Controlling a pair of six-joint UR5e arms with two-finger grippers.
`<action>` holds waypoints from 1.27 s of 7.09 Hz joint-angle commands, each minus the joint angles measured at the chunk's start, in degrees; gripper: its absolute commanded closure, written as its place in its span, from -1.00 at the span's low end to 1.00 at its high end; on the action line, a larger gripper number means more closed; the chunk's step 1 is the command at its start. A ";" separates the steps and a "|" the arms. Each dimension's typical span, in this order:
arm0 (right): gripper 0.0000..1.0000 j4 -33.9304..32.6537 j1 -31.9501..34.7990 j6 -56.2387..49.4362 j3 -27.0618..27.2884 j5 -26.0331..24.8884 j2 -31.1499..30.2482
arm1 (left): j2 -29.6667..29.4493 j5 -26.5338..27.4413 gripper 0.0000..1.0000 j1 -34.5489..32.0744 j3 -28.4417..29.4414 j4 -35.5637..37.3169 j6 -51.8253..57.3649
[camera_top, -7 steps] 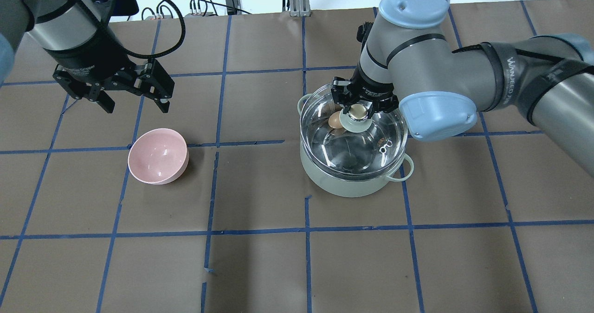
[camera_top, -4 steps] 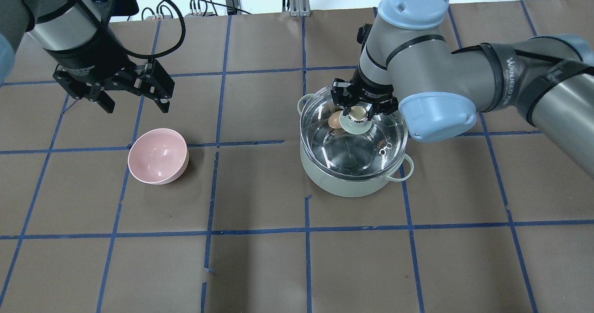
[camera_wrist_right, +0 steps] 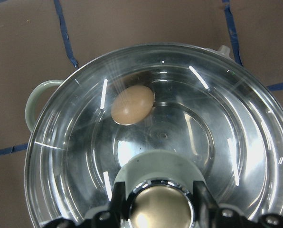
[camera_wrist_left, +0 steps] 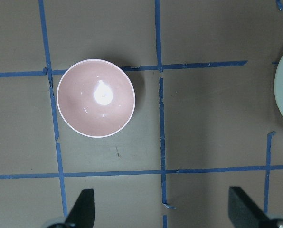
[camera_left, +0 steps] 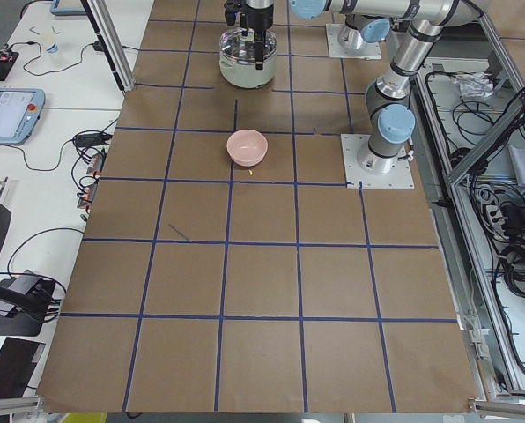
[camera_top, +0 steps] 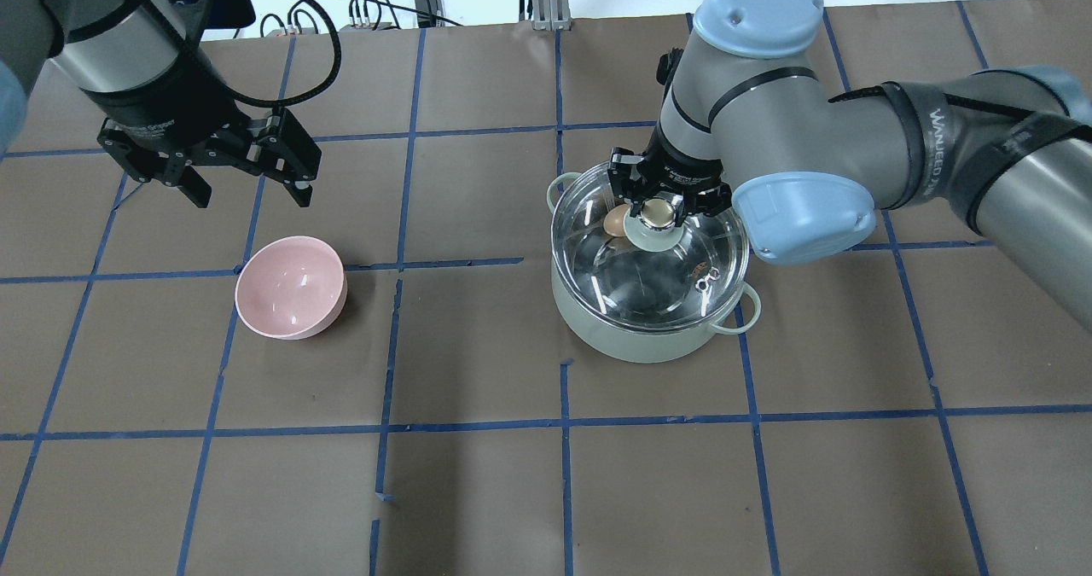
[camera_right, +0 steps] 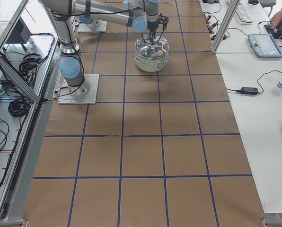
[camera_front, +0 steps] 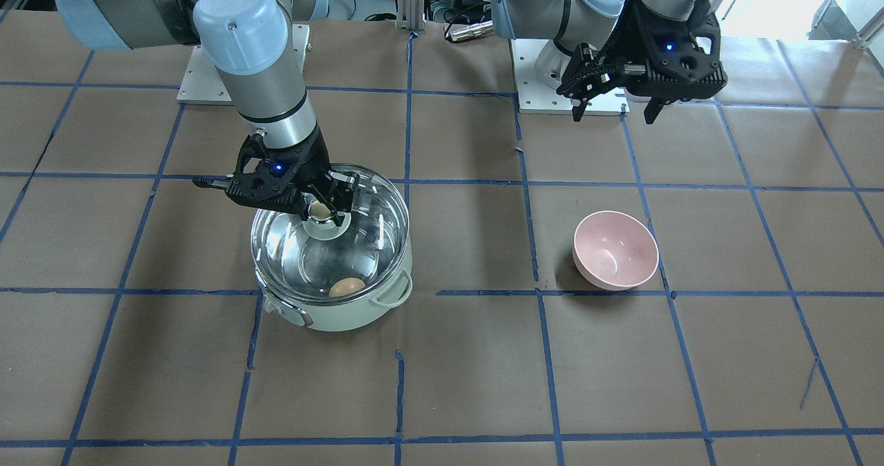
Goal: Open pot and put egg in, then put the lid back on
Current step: 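Lower the glass lid onto the pot with the right gripper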
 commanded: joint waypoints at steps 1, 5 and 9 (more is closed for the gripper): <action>0.44 0.01 -0.01 0.20 0.04 0.01 -0.03 | 0.00 0.00 -1.00 -0.03 0.10 0.10 0.03; 0.04 -0.07 -0.02 0.38 0.13 -0.51 -0.03 | 0.00 0.00 -1.00 -0.03 0.02 0.10 0.03; -0.77 -0.42 0.07 0.38 0.13 -0.08 -0.03 | 0.00 0.00 -1.00 -0.03 0.02 0.10 -0.06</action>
